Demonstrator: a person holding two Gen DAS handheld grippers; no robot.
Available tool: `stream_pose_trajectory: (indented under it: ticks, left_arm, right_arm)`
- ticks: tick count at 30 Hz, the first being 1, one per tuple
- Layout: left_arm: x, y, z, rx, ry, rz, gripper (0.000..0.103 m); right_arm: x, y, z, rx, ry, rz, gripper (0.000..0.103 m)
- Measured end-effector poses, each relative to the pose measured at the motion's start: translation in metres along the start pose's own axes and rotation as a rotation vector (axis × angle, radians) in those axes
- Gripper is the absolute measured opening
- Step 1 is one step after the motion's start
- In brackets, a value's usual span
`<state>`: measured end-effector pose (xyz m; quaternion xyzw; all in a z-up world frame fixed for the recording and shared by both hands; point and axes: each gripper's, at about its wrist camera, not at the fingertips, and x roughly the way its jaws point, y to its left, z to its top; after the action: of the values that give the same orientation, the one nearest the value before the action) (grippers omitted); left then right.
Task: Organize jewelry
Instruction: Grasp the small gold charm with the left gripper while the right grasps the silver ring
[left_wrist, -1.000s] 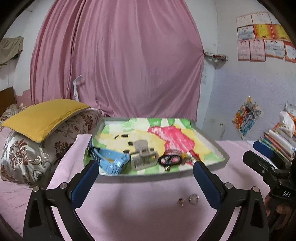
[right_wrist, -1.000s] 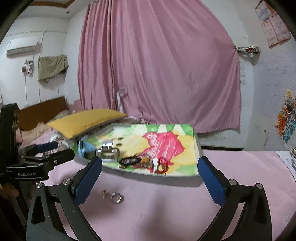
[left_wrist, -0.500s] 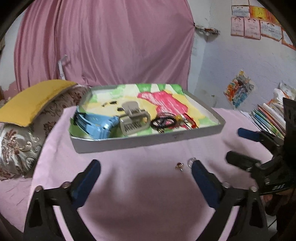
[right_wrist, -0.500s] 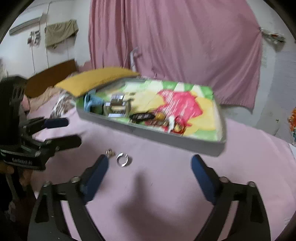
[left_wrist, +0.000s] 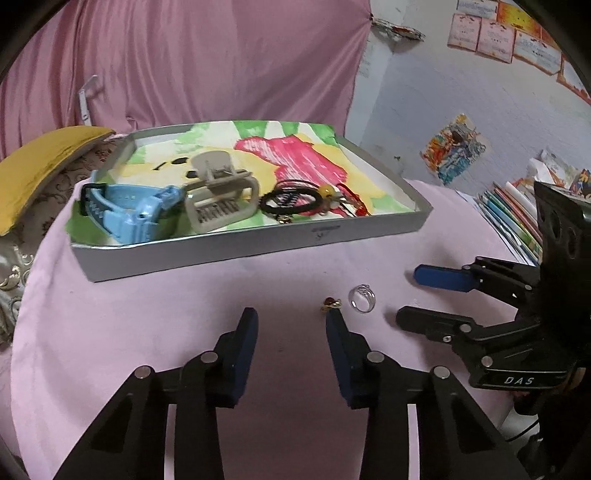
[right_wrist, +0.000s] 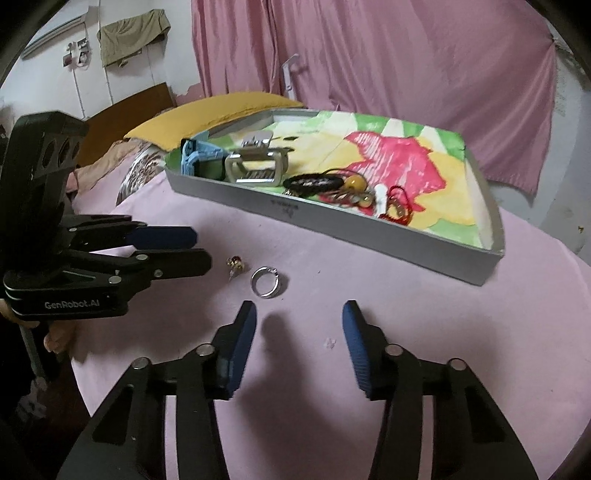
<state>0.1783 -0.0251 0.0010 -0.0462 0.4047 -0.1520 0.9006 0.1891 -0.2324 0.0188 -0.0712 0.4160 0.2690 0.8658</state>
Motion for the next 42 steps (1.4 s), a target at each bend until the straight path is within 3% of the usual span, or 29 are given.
stream_pose_trajectory:
  ticks: [11, 22, 30, 42]
  left_arm:
    - [0.014, -0.013, 0.008, 0.060, 0.042, -0.031, 0.030]
    - [0.023, -0.016, 0.017, 0.078, 0.068, -0.036, 0.012]
    - [0.026, -0.009, 0.022, 0.043, 0.076, -0.047, 0.012]
    - [0.025, -0.004, 0.022, 0.030, 0.074, -0.034, 0.012]
  right_arm:
    - [0.009, 0.002, 0.008, -0.015, 0.038, 0.005, 0.035]
    - [0.016, 0.004, 0.017, -0.051, 0.044, 0.002, 0.033]
    - [0.021, 0.011, 0.023, -0.085, 0.048, 0.025, 0.033]
    - [0.026, 0.009, 0.028, -0.092, 0.046, 0.026, 0.019]
